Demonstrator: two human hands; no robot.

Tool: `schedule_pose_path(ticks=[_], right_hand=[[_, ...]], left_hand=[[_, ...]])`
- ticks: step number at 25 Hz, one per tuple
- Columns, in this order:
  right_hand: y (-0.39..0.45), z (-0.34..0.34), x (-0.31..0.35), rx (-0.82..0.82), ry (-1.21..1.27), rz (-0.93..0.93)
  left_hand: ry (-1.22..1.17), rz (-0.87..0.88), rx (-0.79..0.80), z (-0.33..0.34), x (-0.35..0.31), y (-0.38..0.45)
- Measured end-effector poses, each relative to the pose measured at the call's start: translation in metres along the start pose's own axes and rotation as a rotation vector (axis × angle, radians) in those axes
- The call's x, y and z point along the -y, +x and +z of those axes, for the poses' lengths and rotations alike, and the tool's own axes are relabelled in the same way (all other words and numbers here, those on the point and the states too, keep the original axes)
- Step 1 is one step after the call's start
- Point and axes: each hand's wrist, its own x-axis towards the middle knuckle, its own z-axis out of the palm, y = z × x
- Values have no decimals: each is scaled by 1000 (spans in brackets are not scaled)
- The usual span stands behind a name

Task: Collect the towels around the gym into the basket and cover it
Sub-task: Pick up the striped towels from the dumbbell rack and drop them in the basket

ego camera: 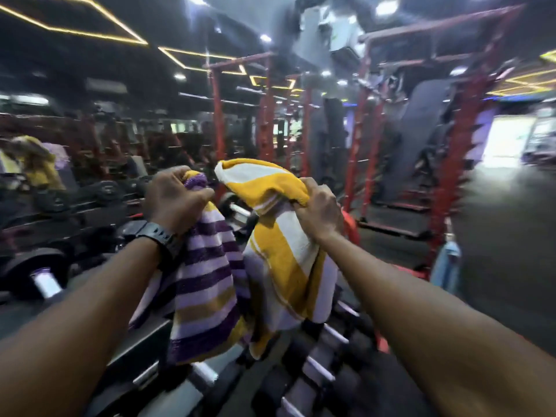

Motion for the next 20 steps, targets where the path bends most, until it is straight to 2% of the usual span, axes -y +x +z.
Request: schedule_pose_path(ticks=[7, 14, 20], right_hand=[[-80, -228, -121, -215, -228, 148], [-171, -427, -259, -411, -448, 330], [-199, -527, -363, -435, -551, 385]], left_hand=[[-282, 123, 338, 129, -165, -97], [-428, 209, 573, 268, -330, -229], [-507, 195, 634, 370, -424, -304]])
